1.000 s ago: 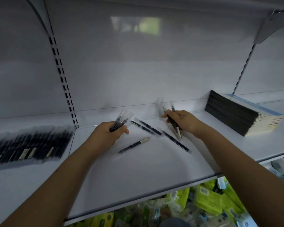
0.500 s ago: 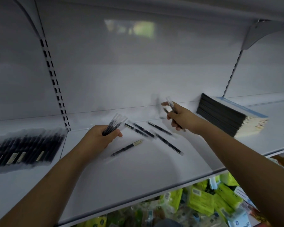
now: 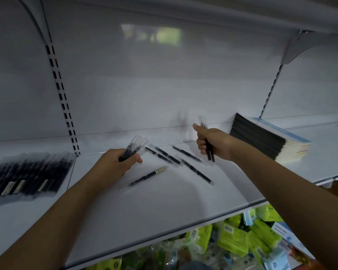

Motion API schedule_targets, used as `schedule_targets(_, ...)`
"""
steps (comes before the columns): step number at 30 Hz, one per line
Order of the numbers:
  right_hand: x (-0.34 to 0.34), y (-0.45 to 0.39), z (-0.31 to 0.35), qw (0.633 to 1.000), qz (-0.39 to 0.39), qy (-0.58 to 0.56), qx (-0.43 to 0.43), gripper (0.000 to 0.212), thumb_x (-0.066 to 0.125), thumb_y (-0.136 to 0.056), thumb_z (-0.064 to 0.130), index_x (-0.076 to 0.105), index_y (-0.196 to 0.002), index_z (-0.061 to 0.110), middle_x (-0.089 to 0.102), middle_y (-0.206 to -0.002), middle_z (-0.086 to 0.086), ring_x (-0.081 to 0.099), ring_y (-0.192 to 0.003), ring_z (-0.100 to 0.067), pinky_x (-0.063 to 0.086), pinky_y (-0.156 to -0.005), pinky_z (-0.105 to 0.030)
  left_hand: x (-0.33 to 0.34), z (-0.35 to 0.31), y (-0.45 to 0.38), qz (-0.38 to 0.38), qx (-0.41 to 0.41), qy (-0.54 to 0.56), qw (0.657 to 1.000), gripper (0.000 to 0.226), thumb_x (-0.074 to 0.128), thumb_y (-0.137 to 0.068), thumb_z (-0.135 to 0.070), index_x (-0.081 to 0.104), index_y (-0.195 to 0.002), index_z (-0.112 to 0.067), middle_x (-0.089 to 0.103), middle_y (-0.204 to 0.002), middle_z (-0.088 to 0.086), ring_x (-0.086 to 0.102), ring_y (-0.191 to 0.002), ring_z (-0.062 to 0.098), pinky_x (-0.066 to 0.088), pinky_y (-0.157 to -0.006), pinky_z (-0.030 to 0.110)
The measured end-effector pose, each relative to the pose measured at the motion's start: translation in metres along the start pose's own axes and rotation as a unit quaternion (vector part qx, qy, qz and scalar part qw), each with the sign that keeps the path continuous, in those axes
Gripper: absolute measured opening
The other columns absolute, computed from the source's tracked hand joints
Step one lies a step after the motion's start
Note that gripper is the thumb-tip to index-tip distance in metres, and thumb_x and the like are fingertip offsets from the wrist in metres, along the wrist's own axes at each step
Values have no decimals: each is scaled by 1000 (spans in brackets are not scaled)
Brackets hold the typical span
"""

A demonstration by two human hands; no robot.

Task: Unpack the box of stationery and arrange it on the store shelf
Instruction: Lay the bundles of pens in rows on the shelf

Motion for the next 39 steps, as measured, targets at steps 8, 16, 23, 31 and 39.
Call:
schedule_targets(8,19,-7,20,770,-9,567,-294,13,54,-95,13,66,-100,12,57,-90,-2,55,-79,-20,41,-67,-30,-1,2,-1,-11,2,-5,1000,24,58,-96,-35,76,-81,-28,49,-53,-10,35,-39,4,31,-50,26)
schedule_targets(16,14,-9,2,689,73,650,-312,26,63,-86,14,69,-108,25,52,-125,17,62,-88,-14,49,-73,-31,-3,7,-3,-11,-8,20,1000,25,58,-96,-36,75,-78,-32,48,-51,-11,36,-45,13,30,-52,26)
schedule_targets(23,-30,12,2,611,40,745,-264,17,58,-91,34,60,-106,28,59,-102,10,58,-88,-14,46,-66,-32,-5,-1,-2,-33,18,-64,997,29,53,-98,-38,71,-77,-29,57,-66,6,46,-52,15,39,-60,30)
schedule_targets(31,-19,31,9,823,-82,539,-162,36,49,-98,41,53,-73,15,63,-65,1,58,-58,-19,45,-55,-30,2,-7,5,1,31,-122,992,25,50,-99,-37,70,-85,-31,51,-60,-9,42,-46,4,31,-53,27)
schedule_targets(39,40,30,-6,824,-20,563,-58,53,68,-79,62,51,-74,12,54,-67,-3,50,-56,-15,39,-51,-26,-3,-2,3,10,23,-135,991,22,56,-94,-37,71,-86,-22,59,-65,-1,46,-56,9,36,-59,27)
Point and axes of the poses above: each hand's wrist, its own y-axis away from the middle knuckle, its own x-axis out of the palm, z = x × y, the point moved 5 cm from there along -y, towards the middle knuckle
